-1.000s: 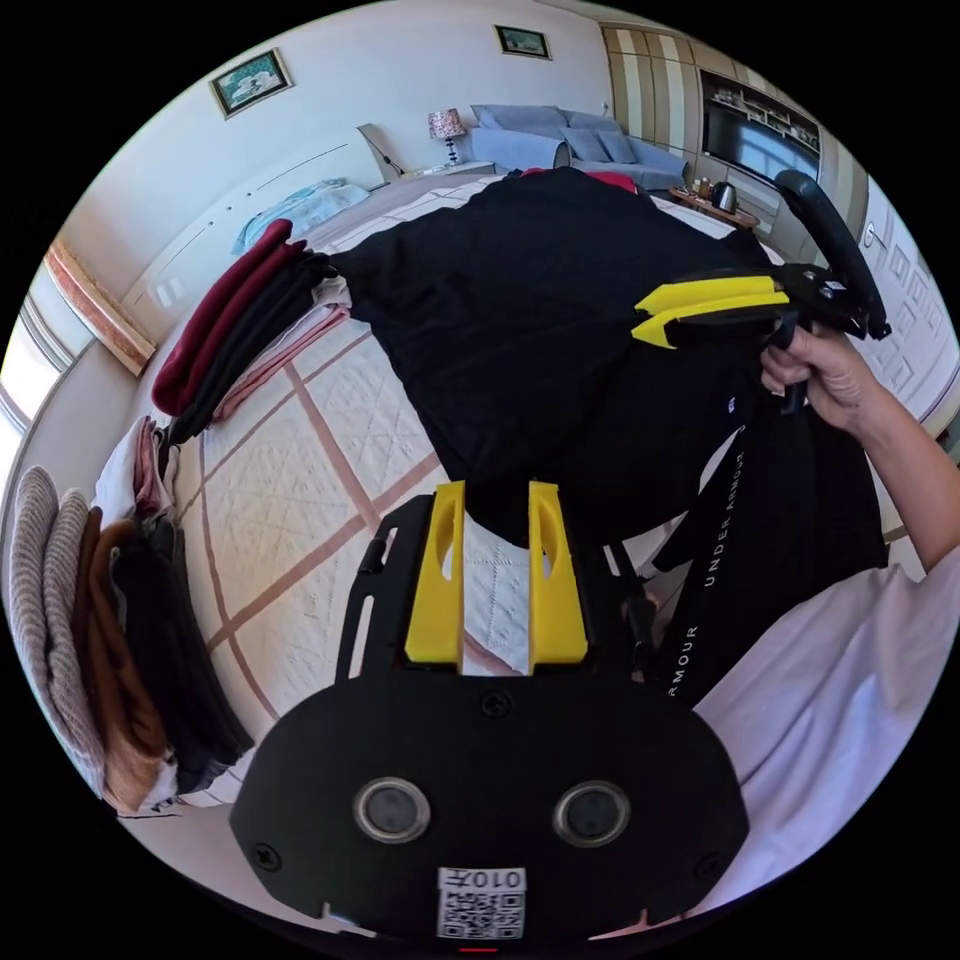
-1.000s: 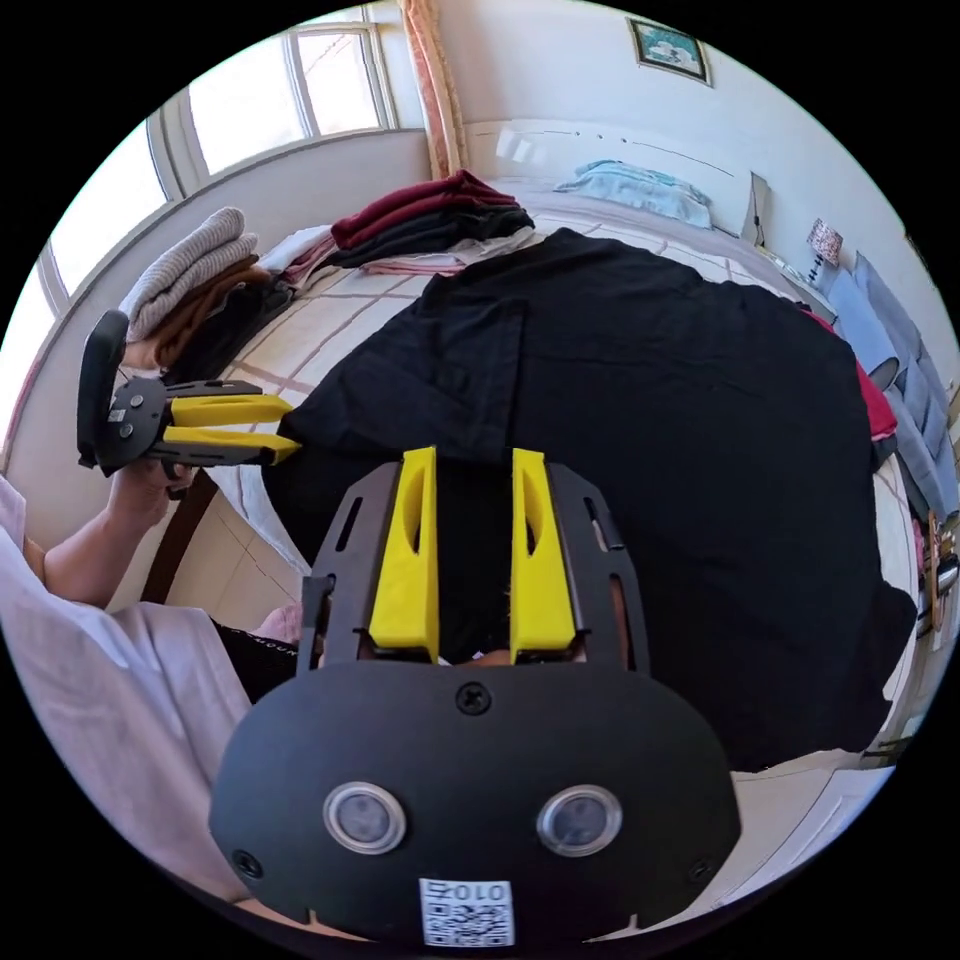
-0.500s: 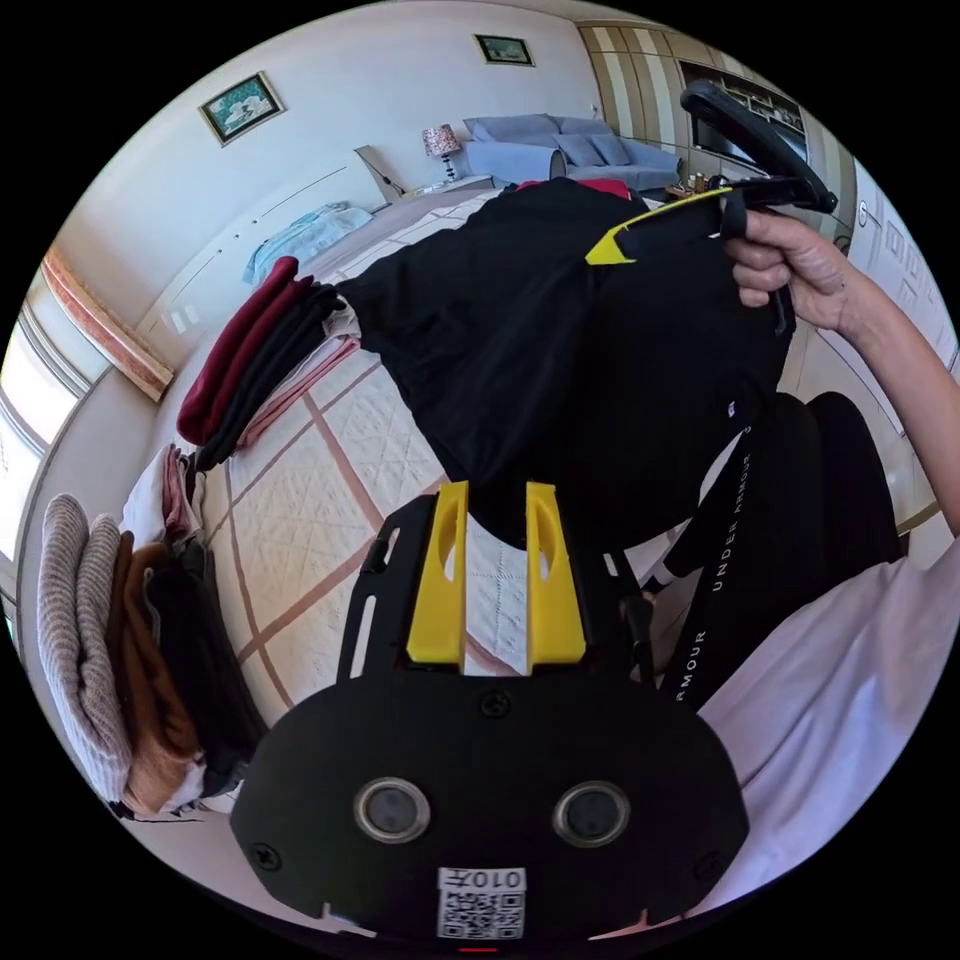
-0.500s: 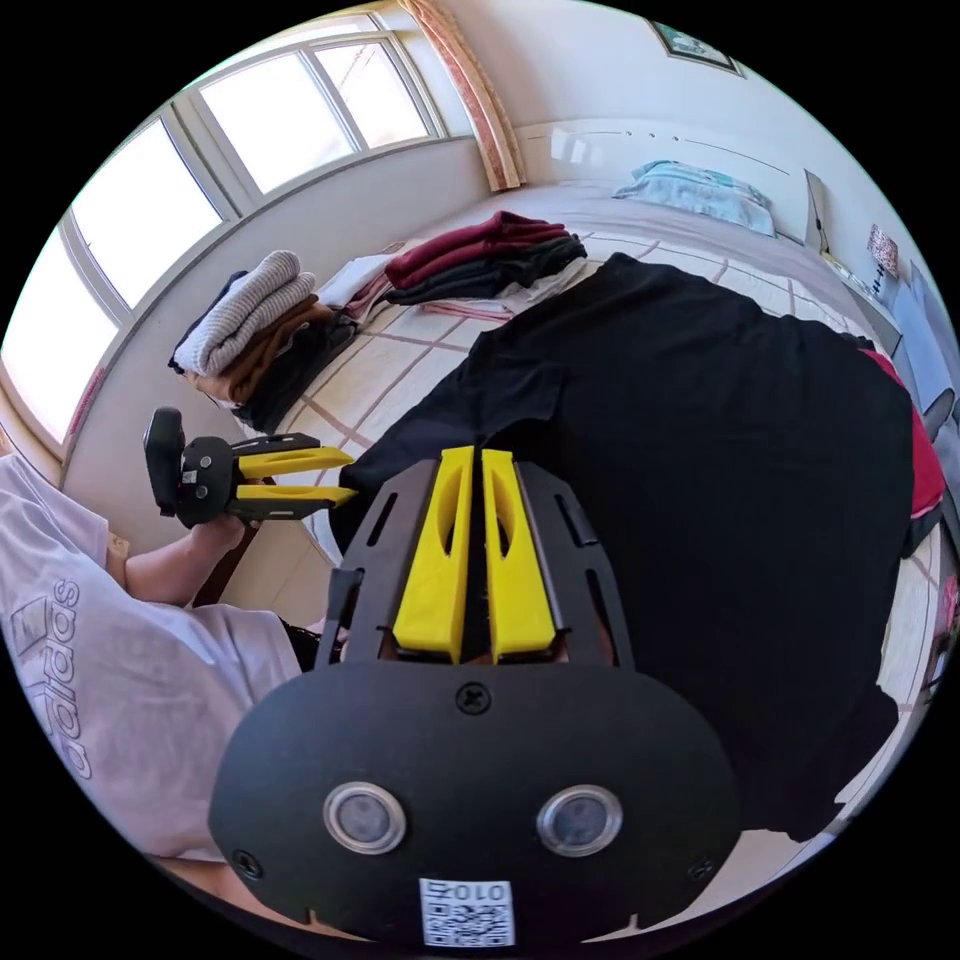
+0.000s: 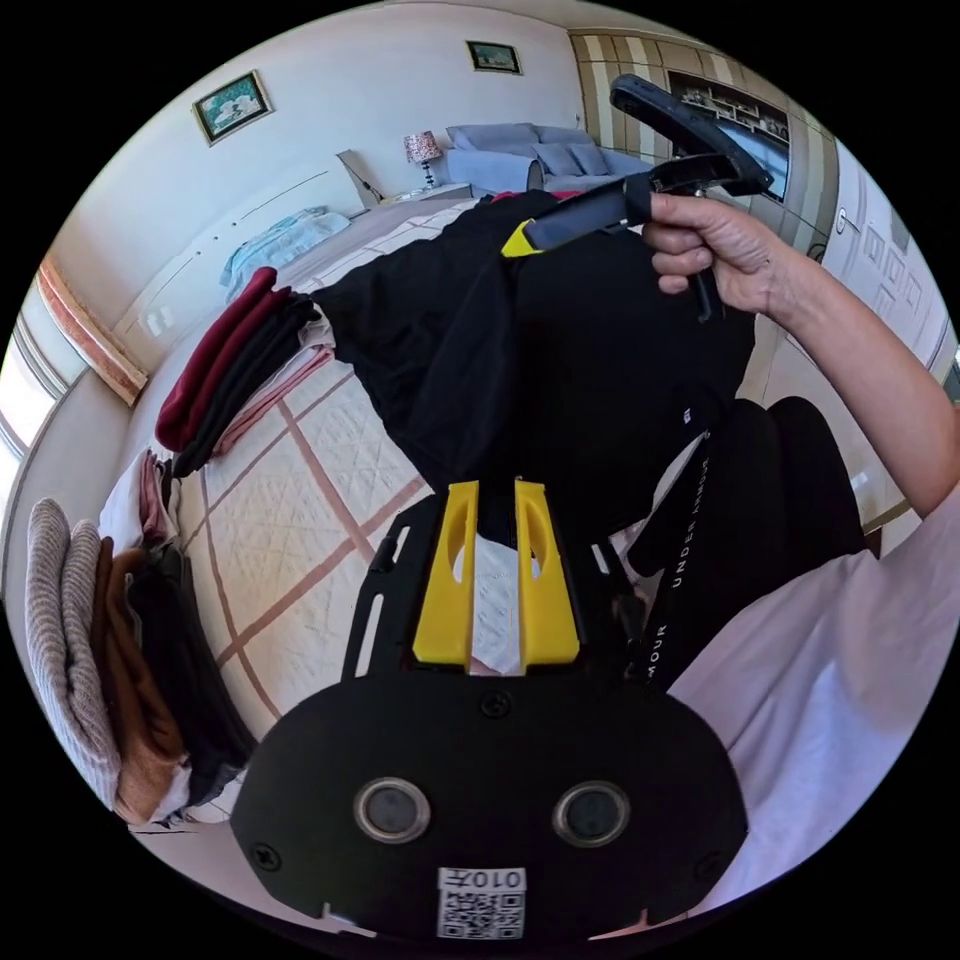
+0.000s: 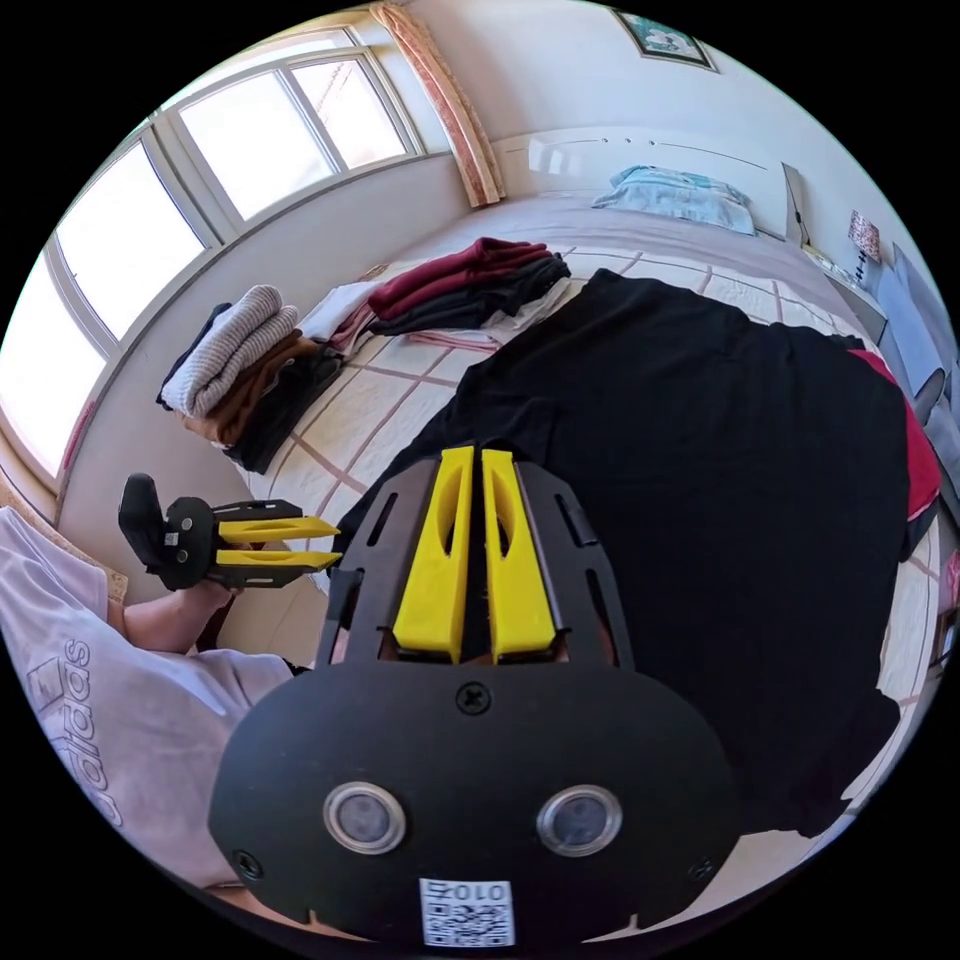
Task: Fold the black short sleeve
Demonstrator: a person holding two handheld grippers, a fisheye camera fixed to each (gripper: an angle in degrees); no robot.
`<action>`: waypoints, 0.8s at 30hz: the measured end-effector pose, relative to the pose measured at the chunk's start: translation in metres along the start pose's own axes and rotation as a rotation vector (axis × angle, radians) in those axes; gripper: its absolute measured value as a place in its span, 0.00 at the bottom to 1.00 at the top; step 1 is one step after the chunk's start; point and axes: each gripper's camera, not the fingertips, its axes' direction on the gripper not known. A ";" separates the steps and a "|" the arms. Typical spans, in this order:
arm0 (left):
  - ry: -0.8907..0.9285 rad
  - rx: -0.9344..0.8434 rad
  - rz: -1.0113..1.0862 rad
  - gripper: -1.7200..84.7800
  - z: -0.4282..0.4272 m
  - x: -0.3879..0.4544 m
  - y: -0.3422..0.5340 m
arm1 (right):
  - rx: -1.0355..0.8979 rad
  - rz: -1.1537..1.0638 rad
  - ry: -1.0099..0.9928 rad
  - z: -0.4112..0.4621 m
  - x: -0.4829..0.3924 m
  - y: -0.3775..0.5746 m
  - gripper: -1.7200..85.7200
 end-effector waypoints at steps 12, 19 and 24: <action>0.088 -0.024 -0.097 0.08 0.020 -0.035 0.000 | 0.001 -0.005 0.021 -0.002 0.004 0.001 0.06; 0.061 -0.057 -0.034 0.04 0.029 -0.029 -0.001 | -0.011 0.004 0.017 -0.002 0.012 0.003 0.06; 0.054 -0.071 0.017 0.02 0.029 -0.031 -0.001 | -0.016 0.019 0.013 -0.003 0.019 0.005 0.06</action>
